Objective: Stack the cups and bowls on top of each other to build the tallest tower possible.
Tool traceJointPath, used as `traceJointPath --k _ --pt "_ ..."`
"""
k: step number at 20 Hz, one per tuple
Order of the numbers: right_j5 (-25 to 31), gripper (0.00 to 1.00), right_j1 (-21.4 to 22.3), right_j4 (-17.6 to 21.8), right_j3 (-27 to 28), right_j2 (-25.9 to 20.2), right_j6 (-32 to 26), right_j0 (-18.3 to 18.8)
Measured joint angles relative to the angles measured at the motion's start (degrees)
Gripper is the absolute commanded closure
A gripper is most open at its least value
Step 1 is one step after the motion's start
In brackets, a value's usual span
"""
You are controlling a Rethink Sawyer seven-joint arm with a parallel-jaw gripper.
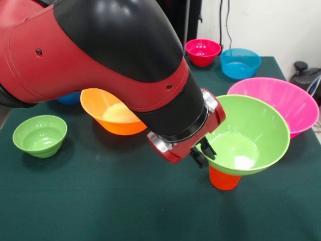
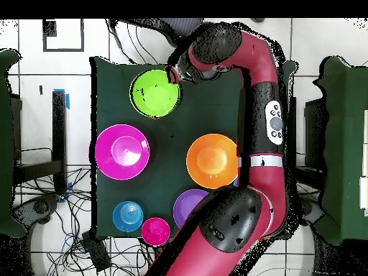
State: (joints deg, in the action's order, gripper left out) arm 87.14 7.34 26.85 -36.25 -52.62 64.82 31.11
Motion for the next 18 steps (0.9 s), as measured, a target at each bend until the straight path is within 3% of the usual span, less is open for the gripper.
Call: traceJointPath --k 4,5,18 --pt "0.0 1.0 0.0 0.0 0.0 0.0 0.0 0.0" --pt "0.0 0.0 0.0 0.0 0.0 0.0 0.0 0.0" --pt "0.0 0.0 0.1 0.1 0.4 0.0 0.0 -0.1"
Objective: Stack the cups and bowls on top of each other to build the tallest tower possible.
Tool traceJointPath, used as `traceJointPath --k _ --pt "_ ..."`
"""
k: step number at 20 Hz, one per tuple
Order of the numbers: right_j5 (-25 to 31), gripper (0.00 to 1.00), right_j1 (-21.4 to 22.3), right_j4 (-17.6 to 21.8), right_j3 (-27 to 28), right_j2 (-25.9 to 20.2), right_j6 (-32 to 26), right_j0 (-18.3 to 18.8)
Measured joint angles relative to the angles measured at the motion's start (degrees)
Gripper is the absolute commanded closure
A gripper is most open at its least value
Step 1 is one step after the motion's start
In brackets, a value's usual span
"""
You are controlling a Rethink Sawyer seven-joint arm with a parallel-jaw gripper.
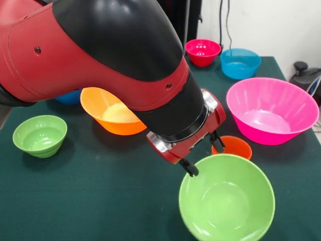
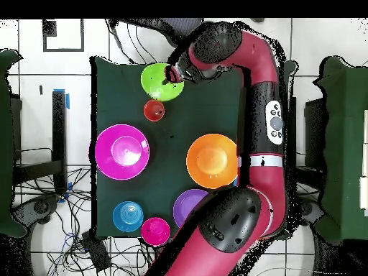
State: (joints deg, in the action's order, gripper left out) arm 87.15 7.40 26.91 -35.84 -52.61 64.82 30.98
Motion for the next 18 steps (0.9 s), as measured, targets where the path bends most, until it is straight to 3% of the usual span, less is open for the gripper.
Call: traceJointPath --k 18 --pt "0.0 0.0 0.0 0.2 1.1 0.0 0.0 -0.1"
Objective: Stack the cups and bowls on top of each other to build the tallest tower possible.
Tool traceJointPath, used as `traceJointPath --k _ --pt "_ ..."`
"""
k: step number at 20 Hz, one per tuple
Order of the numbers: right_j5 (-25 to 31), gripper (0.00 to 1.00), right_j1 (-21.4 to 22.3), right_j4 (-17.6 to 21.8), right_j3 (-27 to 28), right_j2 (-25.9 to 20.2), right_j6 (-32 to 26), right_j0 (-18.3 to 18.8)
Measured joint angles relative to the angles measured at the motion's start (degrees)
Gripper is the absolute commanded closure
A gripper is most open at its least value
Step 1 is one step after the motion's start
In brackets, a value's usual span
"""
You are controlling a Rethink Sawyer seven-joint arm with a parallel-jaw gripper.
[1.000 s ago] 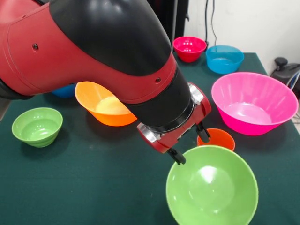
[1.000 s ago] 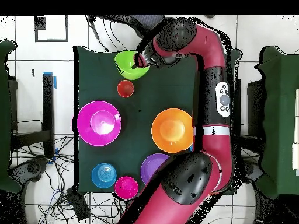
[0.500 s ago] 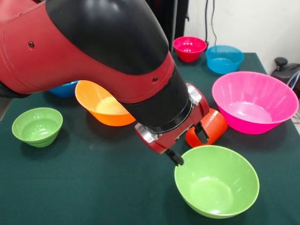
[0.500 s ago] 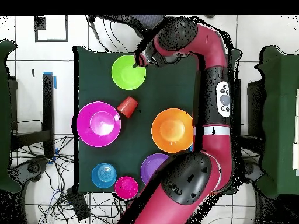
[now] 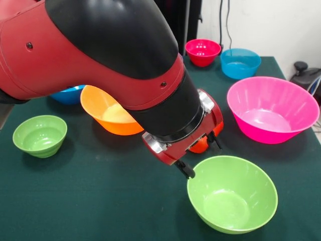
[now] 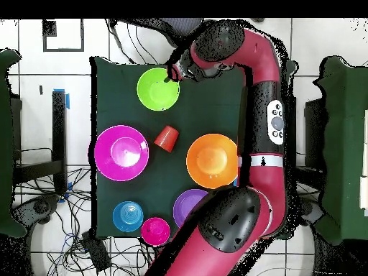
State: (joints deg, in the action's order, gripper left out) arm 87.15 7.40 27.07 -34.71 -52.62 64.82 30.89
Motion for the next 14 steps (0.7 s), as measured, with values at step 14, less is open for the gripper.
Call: traceJointPath --k 14 --pt "0.6 0.0 -0.7 0.7 4.4 0.0 0.0 -1.1"
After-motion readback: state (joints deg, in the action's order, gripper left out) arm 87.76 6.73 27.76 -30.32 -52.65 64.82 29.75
